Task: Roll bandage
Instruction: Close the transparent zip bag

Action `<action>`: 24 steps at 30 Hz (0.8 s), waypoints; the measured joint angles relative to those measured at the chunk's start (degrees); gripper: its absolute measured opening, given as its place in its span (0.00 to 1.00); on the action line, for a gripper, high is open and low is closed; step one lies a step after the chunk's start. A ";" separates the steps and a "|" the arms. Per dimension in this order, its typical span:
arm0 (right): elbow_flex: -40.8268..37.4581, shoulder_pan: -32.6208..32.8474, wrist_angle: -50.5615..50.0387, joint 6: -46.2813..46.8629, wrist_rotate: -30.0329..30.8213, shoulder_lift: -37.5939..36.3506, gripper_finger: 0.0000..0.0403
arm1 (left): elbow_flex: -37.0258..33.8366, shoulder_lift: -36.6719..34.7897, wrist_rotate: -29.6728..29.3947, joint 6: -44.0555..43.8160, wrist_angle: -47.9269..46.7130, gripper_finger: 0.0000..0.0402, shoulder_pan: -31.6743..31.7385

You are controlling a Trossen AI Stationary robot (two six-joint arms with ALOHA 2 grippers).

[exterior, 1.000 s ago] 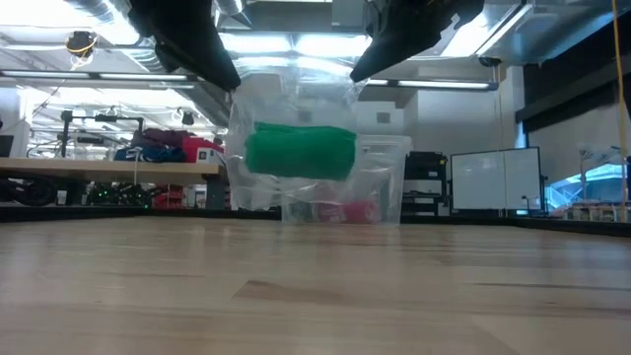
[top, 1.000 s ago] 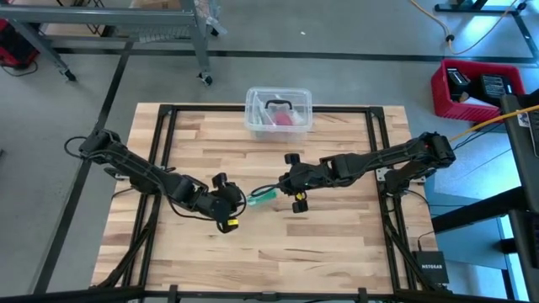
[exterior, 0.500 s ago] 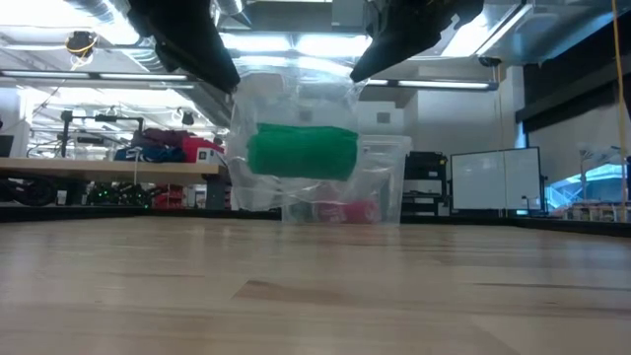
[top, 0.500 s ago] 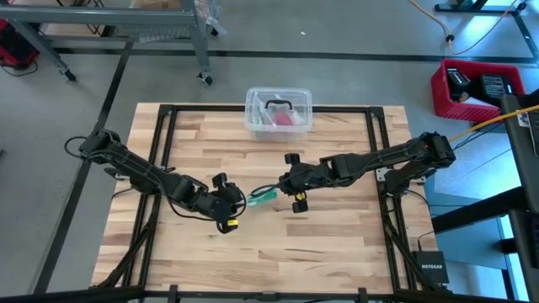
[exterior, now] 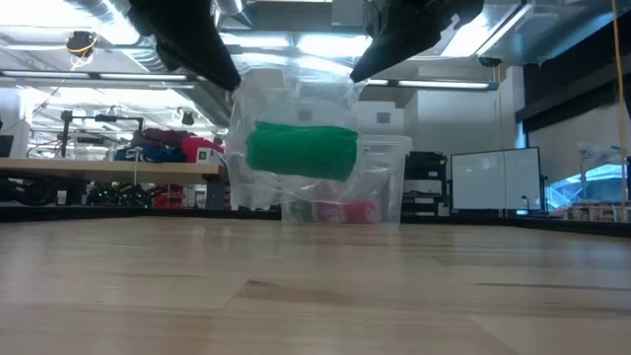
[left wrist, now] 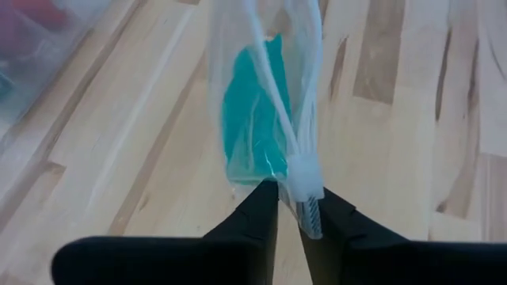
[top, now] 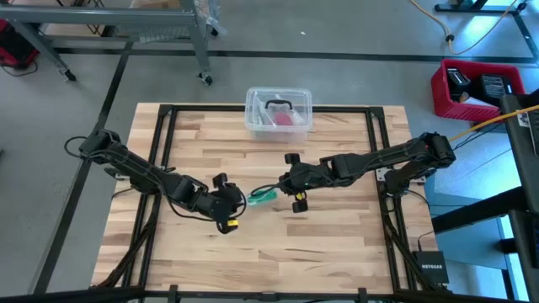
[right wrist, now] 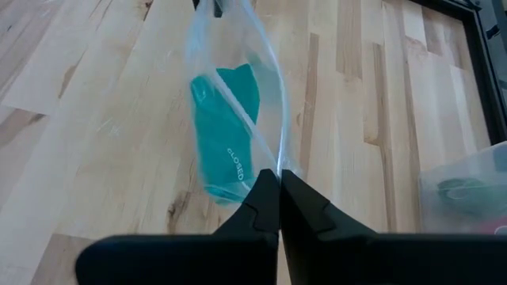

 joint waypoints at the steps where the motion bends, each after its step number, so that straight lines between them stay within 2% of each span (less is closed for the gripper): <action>1: 0.00 0.00 0.00 0.00 0.00 0.00 0.00 | 0.00 0.00 0.00 0.43 0.45 0.10 0.00; 6: 0.00 0.00 0.01 0.00 -0.01 0.00 0.00 | 0.00 0.00 0.00 1.03 -0.21 0.08 0.00; 9: 0.00 0.00 0.03 0.25 -0.04 0.00 0.00 | 0.00 0.00 0.00 2.52 -0.04 0.03 0.02; 13: 0.00 0.00 0.02 2.47 -0.26 0.00 0.04 | 0.00 0.00 -0.02 3.47 -0.25 0.01 0.00; 20: 1.73 0.00 -5.52 1.35 0.97 -1.49 0.27 | 0.00 0.00 -0.04 -0.49 -5.39 0.00 -0.44; 22: 2.72 0.00 -5.00 0.93 -0.95 -2.05 0.33 | 0.00 0.00 -0.04 -0.61 -5.36 0.00 -0.65; 24: 2.30 0.00 1.62 0.82 -5.43 -2.06 0.37 | 0.00 0.00 -0.11 -0.58 -5.15 0.00 -0.84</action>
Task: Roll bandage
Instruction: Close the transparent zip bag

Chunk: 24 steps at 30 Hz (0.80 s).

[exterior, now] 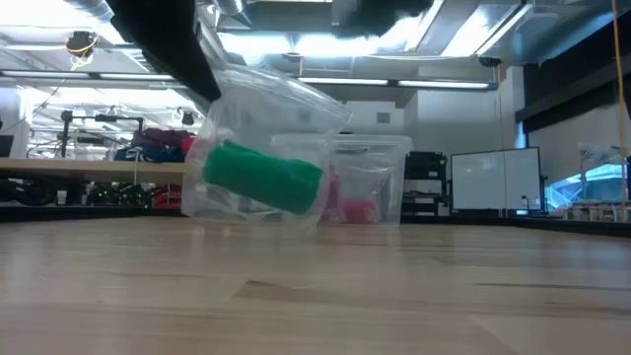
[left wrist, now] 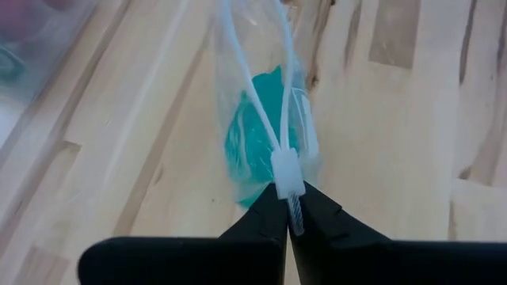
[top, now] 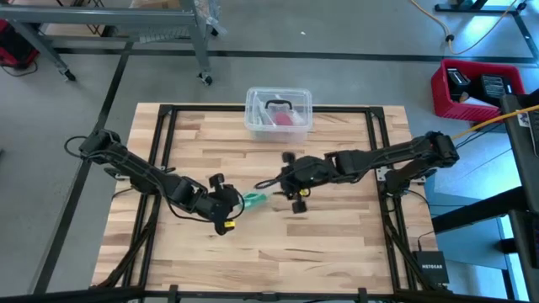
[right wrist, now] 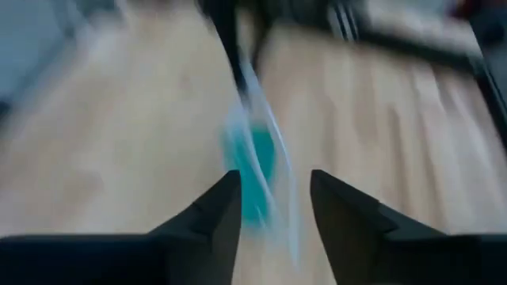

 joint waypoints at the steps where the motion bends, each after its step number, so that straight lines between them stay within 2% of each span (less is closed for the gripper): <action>1: -0.93 0.00 5.17 -0.21 -2.61 0.34 0.39 | 0.00 0.00 0.00 0.23 0.20 0.00 -0.02; 3: -2.94 0.02 16.45 -0.30 -6.10 2.10 0.41 | 0.00 0.00 -0.08 0.70 0.68 0.00 -0.02; 10: -4.46 0.00 42.65 -0.53 -7.40 13.88 0.39 | -0.02 -0.02 -0.11 2.63 3.27 0.00 -0.02; 15: -1.17 0.00 44.38 -0.58 -8.58 20.48 0.35 | -0.02 -0.02 -0.11 3.22 3.91 0.00 -0.02; 19: -0.06 0.00 44.41 -0.66 -8.52 21.95 0.33 | 0.00 -0.02 -0.09 3.27 4.31 0.00 -0.02; 24: -0.14 0.00 42.97 -2.97 -5.60 21.97 0.29 | -0.02 -0.02 -0.12 3.60 4.17 0.00 -0.02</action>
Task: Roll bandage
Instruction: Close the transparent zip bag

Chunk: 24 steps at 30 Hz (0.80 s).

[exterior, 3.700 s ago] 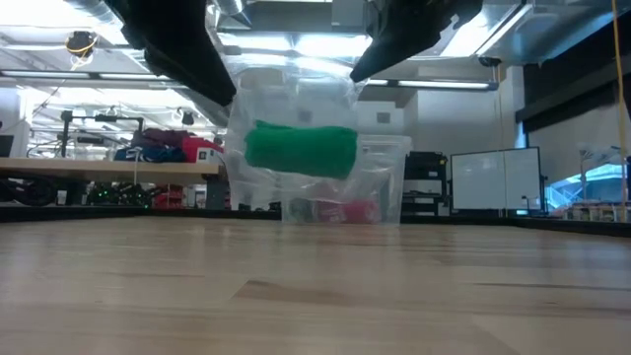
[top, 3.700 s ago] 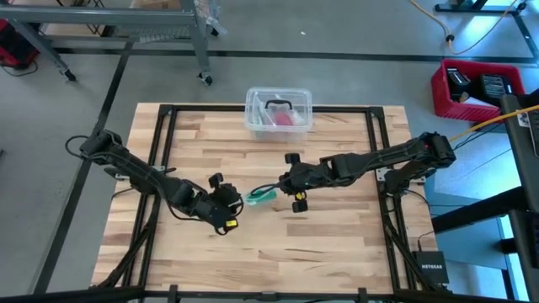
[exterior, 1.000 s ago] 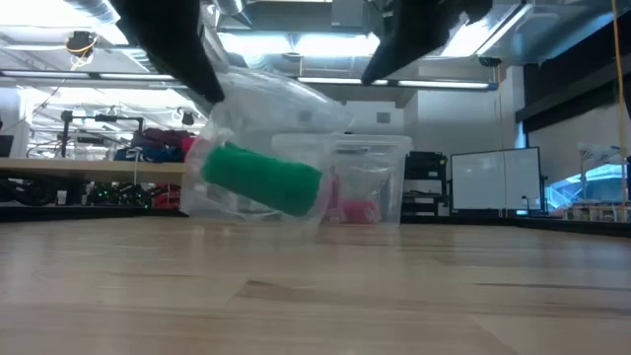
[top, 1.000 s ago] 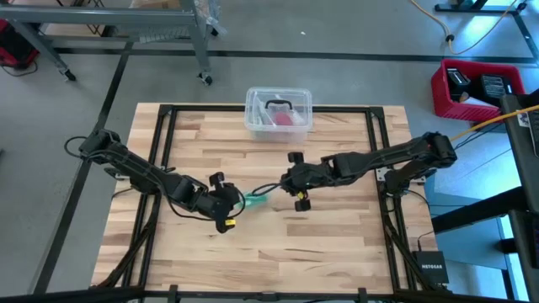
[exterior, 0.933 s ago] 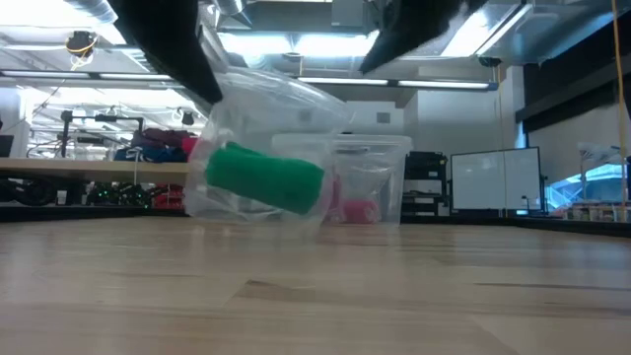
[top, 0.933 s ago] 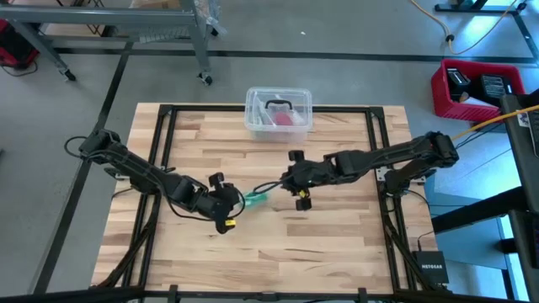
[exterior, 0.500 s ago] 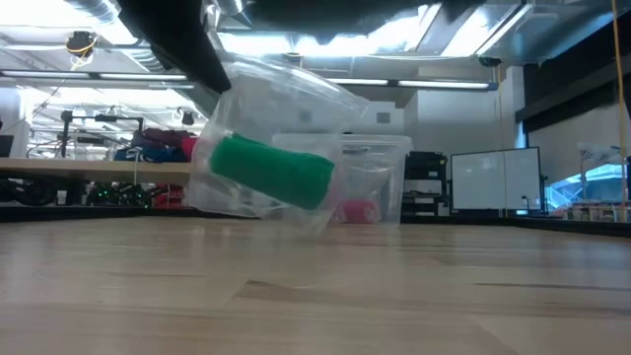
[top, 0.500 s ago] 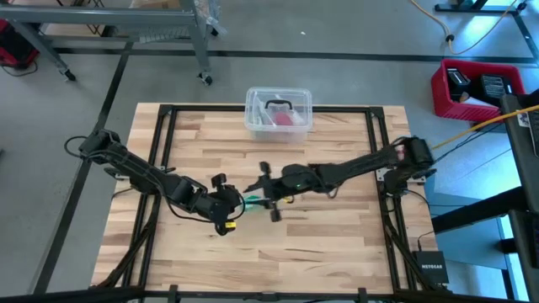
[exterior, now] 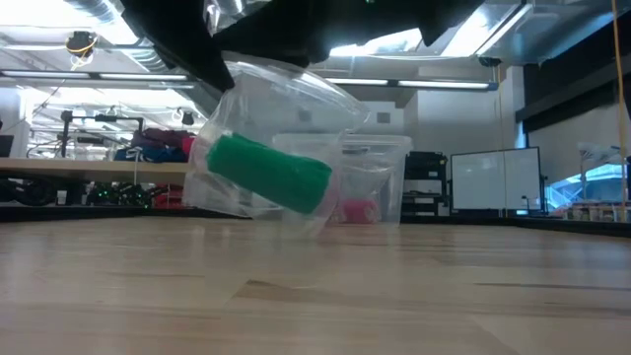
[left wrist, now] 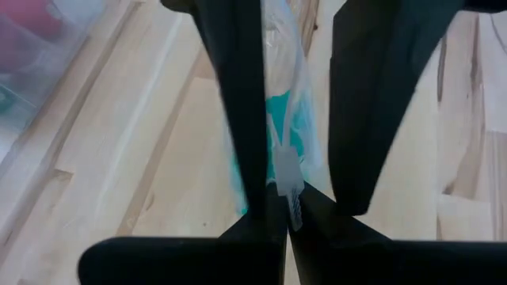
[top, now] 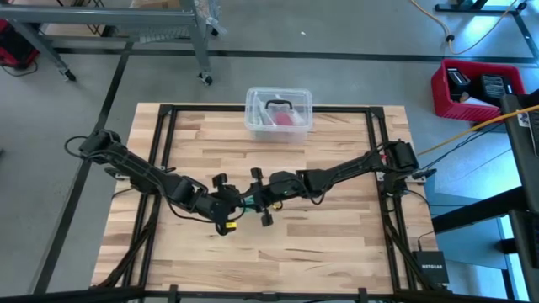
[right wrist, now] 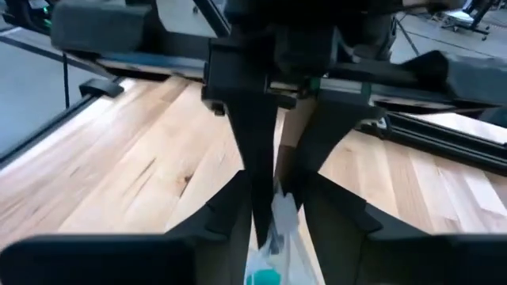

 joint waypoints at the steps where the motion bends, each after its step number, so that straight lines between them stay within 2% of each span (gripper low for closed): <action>1: 0.00 0.00 -0.22 -0.24 0.07 0.00 0.29 | 0.00 0.00 -0.01 0.02 -0.09 0.00 0.00; 8: 0.00 0.00 -2.46 -0.45 0.65 -0.02 0.21 | 0.00 0.01 0.04 0.54 -0.04 0.00 0.00; 17: 0.00 0.00 -2.92 -0.47 0.67 -0.13 0.06 | 0.00 0.00 0.01 0.43 -0.24 0.00 0.00; 20: 0.02 0.00 -3.26 -0.45 0.73 -0.15 0.05 | 0.00 0.02 0.01 -0.26 -0.32 0.00 -0.07; 24: 0.09 0.07 -4.70 -0.45 1.65 -0.39 0.10 | 0.00 0.04 -0.03 -0.35 -0.41 0.00 -0.07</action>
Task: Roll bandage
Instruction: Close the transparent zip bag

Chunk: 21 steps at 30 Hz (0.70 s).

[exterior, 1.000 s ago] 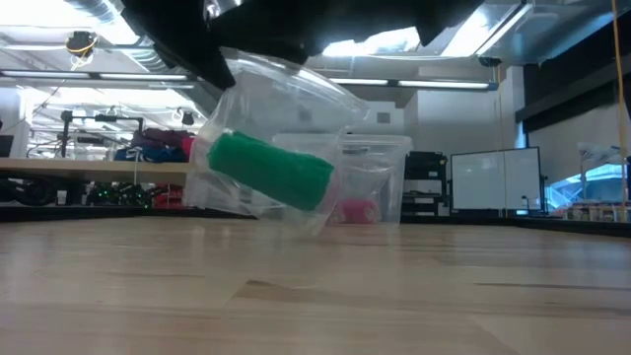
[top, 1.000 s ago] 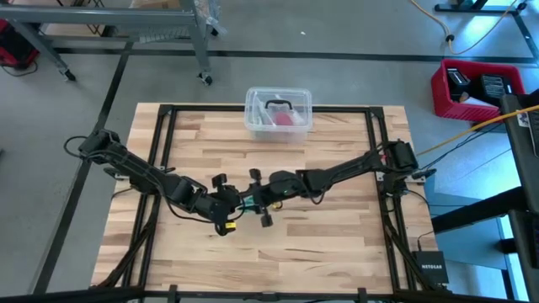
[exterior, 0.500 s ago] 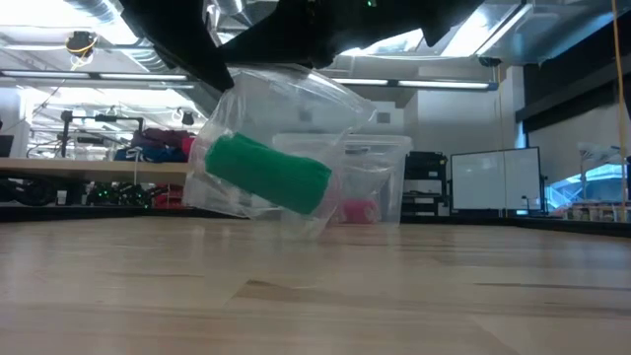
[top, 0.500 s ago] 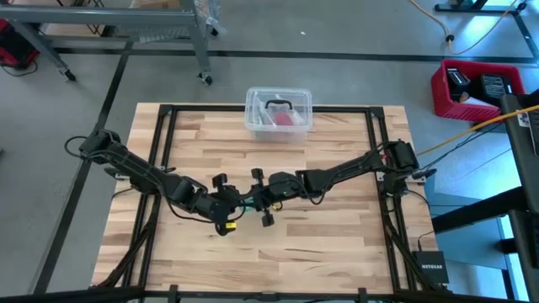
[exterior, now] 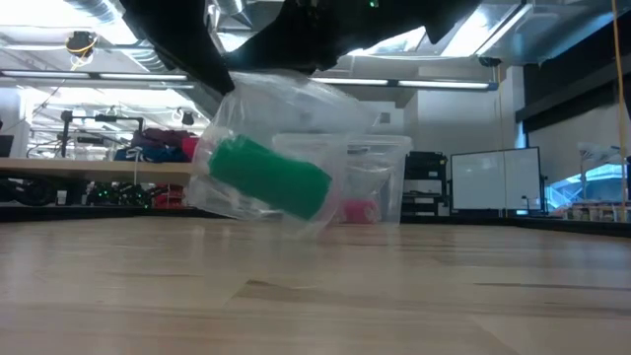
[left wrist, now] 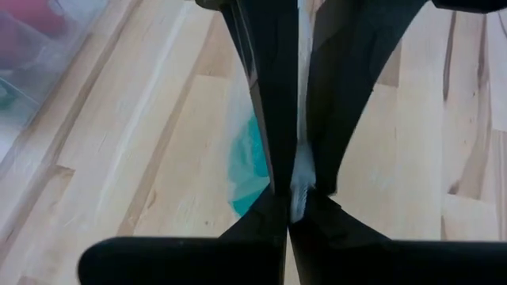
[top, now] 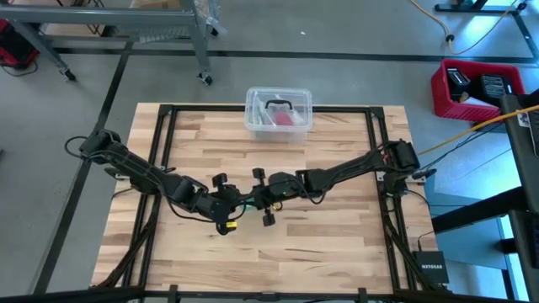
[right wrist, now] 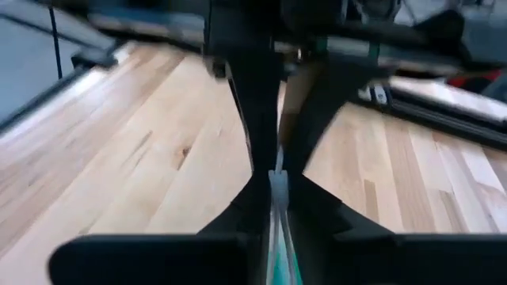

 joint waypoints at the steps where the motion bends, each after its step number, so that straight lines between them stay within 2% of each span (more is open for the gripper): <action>1: 0.00 0.00 -1.38 -0.01 0.05 -0.47 0.10 | 0.00 0.01 0.02 0.02 0.10 0.00 0.00; 8: 0.00 -0.02 -9.17 -0.04 1.09 -4.22 0.05 | 0.04 0.01 -0.54 0.15 0.59 0.00 0.07; 14: -0.10 -0.02 -18.81 -0.04 2.13 -6.60 0.09 | 0.00 0.00 0.08 -0.07 -0.55 0.00 -0.29; 21: -0.11 -0.02 -18.62 0.00 2.32 -6.72 0.07 | 0.00 -0.01 0.04 -0.95 1.17 0.01 -0.11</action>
